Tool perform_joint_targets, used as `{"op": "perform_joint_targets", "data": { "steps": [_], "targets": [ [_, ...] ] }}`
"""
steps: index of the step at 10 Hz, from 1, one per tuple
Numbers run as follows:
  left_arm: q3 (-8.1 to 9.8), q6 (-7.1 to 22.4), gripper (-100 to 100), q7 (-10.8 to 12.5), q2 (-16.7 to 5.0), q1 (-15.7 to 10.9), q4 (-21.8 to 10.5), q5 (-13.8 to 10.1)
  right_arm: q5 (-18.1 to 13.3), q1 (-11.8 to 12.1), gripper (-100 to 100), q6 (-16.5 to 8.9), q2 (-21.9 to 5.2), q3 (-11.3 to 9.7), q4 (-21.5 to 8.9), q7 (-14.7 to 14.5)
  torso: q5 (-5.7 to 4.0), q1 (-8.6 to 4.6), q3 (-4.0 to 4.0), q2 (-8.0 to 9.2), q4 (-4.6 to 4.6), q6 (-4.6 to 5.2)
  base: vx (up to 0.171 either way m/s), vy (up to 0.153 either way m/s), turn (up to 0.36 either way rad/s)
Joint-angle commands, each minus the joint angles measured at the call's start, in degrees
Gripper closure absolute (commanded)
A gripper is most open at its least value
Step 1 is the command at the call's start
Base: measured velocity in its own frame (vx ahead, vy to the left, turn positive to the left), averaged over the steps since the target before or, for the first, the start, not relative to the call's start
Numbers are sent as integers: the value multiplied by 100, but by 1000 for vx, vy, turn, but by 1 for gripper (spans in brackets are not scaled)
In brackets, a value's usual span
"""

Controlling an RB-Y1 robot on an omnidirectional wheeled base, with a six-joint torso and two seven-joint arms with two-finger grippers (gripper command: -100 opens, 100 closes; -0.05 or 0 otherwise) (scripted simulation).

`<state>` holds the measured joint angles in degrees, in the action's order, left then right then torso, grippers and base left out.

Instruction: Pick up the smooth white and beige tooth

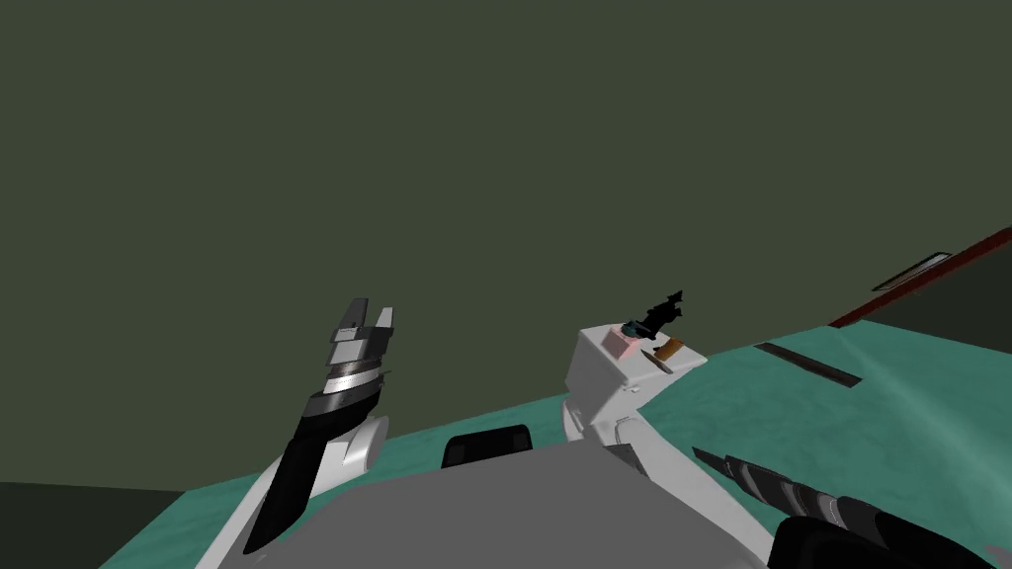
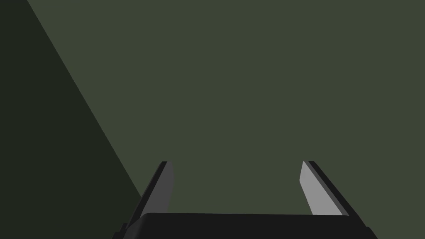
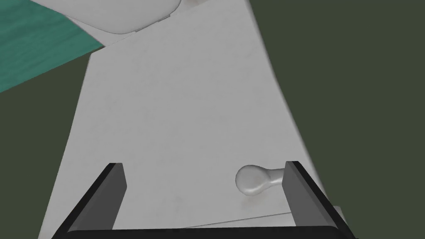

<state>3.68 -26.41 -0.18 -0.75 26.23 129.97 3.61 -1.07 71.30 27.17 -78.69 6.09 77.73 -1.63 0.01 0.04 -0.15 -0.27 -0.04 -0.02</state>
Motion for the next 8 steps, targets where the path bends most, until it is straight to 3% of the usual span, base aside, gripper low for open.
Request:
{"op": "perform_joint_targets", "data": {
  "steps": [1, 8],
  "targets": [
    [0, 0, 0, 0, 0, 0, 0, 0, -14, 206, -100, 48, -286, 133, -272, -32, 0, 0, 0, 0, 0, 0, 96, 17, 163],
    [0, 0, 0, 0, 0, 0, 0, 0, -41, 849, -100, 346, -1253, 592, -1232, -70, 0, 1, -5, -9, -2, 1, 81, 14, 117]
  ]
}}
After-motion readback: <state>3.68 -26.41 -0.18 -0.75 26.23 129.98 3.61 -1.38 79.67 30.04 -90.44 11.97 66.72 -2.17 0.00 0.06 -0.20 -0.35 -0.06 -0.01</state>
